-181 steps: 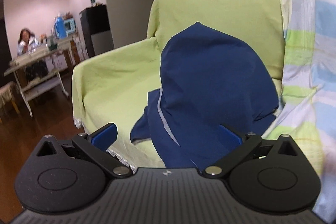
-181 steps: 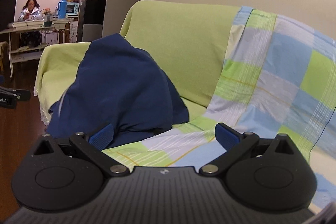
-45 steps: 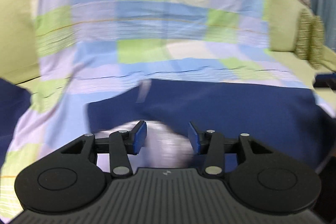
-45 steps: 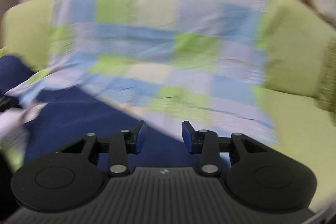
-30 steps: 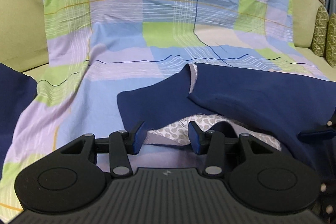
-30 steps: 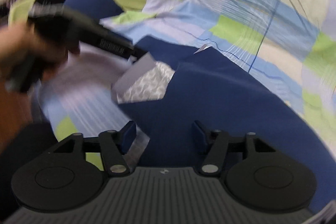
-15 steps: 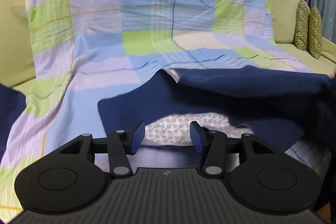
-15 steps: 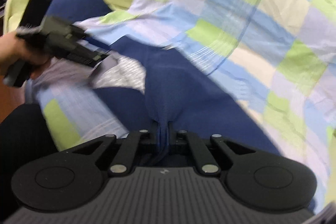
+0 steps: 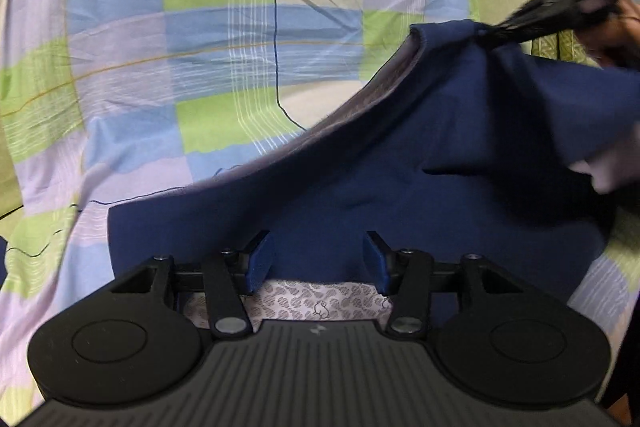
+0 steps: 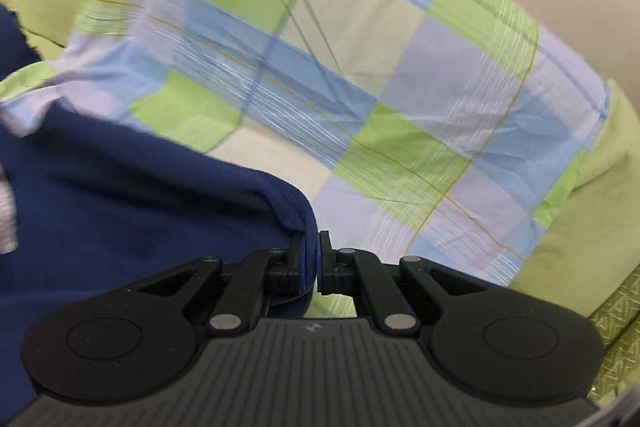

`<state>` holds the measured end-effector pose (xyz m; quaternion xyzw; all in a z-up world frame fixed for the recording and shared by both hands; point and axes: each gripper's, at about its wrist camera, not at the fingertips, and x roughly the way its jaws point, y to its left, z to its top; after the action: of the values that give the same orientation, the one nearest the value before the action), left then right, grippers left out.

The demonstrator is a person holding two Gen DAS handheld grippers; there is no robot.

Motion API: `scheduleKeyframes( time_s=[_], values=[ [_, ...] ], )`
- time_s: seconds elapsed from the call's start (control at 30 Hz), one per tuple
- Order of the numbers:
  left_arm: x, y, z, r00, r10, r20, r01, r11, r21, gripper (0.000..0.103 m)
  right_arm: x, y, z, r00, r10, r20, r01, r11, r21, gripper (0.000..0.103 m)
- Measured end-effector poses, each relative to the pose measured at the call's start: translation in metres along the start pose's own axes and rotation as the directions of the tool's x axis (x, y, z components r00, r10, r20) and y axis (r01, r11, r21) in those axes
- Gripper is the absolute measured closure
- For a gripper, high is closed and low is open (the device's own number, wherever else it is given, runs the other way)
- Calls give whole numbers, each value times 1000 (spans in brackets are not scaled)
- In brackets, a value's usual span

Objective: Fold clothes

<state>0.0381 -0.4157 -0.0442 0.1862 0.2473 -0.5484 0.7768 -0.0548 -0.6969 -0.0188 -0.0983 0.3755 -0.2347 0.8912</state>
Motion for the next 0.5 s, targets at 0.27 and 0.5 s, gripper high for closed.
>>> scheduleKeyframes(
  time_s=[0.27, 0.5],
  values=[
    [35, 3, 7, 995, 74, -74, -73, 997, 15, 49, 85, -41, -22, 992, 112, -51, -97, 965, 243, 68],
    [9, -11, 11, 997, 58, -47, -57, 998, 15, 49, 8, -50, -62, 993, 104, 53, -115, 946, 304, 66]
  ],
)
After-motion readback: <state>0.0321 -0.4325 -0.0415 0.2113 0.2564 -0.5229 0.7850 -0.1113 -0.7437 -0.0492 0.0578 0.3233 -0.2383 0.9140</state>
